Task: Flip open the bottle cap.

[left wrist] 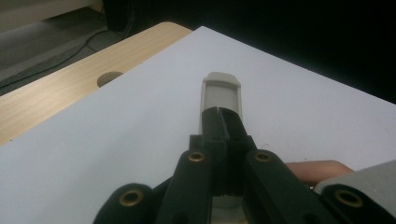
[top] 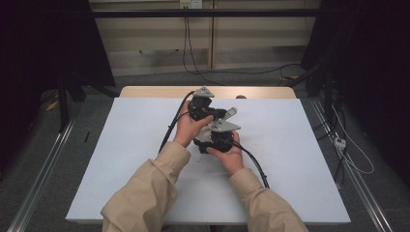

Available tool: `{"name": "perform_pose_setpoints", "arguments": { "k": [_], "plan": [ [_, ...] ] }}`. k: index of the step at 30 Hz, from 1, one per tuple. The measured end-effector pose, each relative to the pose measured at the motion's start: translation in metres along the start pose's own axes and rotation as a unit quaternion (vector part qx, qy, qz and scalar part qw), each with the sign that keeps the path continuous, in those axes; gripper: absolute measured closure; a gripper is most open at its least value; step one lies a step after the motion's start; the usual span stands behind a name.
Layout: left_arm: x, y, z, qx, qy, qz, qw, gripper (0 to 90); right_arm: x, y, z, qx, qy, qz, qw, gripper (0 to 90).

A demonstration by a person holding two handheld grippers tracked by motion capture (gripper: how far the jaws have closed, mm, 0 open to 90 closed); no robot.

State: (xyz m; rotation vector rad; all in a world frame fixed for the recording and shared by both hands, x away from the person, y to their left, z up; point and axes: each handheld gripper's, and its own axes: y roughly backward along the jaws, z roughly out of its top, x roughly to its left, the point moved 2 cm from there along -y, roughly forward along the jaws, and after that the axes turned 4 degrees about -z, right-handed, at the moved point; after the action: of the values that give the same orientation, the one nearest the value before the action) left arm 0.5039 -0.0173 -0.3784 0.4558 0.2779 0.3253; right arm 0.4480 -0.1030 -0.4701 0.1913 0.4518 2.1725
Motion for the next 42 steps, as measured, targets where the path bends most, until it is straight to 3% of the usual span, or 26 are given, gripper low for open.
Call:
{"name": "perform_pose_setpoints", "arguments": {
  "k": [3,6,15,17,21,28,42],
  "plan": [
    [0.0,0.004,0.0,-0.006,0.014,-0.005,0.9999,90.0,0.001,0.0,0.0,0.003,-0.002,-0.002,1.0,17.7],
    [0.001,0.009,0.001,-0.009,0.014,-0.002,0.9999,89.0,0.0,0.0,0.001,0.005,-0.005,0.0,1.0,17.5],
    [0.0,0.02,0.002,-0.012,0.015,0.006,0.9998,69.9,-0.003,0.003,0.0,0.024,-0.024,-0.006,0.9994,7.4],
    [0.001,0.023,0.0,-0.018,0.025,0.007,0.9995,60.6,-0.004,0.005,0.0,0.025,-0.027,-0.007,0.9993,4.5],
    [0.001,0.029,-0.003,-0.028,0.033,0.004,0.9991,52.4,-0.004,0.007,0.002,0.027,-0.029,-0.001,0.9992,4.7],
    [-0.003,0.039,-0.01,-0.028,0.03,0.002,0.9991,40.0,-0.003,0.014,0.002,0.042,-0.036,0.005,0.9985,5.1],
    [-0.011,0.065,-0.033,-0.02,0.014,0.002,0.9997,24.5,-0.005,0.041,-0.009,0.047,-0.023,0.015,0.9985,6.1]
  ]
}}
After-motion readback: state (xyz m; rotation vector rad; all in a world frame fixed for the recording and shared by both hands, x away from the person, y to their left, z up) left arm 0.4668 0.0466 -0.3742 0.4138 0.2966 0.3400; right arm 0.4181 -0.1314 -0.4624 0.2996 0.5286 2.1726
